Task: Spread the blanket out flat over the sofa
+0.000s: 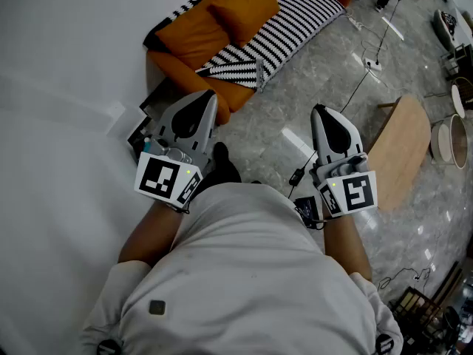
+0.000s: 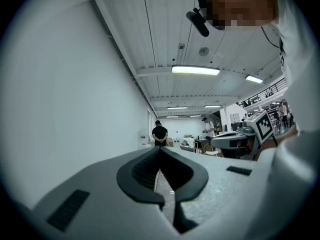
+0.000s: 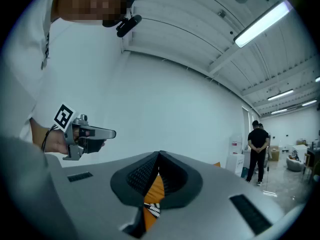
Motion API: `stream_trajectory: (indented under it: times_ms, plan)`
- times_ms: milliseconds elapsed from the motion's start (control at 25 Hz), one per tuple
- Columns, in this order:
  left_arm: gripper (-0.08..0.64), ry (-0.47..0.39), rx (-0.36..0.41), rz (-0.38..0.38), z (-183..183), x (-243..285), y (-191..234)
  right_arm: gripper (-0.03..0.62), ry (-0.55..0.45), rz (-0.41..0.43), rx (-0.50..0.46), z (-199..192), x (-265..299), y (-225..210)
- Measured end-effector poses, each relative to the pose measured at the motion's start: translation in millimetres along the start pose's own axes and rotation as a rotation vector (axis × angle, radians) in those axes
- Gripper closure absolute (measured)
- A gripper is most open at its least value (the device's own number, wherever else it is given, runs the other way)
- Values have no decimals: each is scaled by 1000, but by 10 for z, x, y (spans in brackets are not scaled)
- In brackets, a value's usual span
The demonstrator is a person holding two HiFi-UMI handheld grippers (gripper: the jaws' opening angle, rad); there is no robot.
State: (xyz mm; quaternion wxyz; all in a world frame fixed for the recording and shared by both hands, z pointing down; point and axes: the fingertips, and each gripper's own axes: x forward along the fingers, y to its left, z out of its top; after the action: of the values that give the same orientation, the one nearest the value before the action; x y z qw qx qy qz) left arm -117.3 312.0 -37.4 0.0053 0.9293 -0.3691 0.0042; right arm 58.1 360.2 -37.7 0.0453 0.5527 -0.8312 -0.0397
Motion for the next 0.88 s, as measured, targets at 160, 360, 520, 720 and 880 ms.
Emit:
stream_trajectory:
  times_ms: [160,360,520,720,880]
  plan:
    - [554,8,-5,1,-39,46,99,566,4,0,6,-26,103,-9]
    - [554,19,-13,2,-76,89,206,566,15,10,17,-63,231,-3]
    - [554,33,-30,6,-164,170,375,565,29,40,37,-125,422,13]
    - [554,50,-50,4,-288,329,716,565,70,57,48,-251,831,-7]
    - [554,66,-61,-36,-402,531,1035,563,100,67,48,-369,1281,-61]
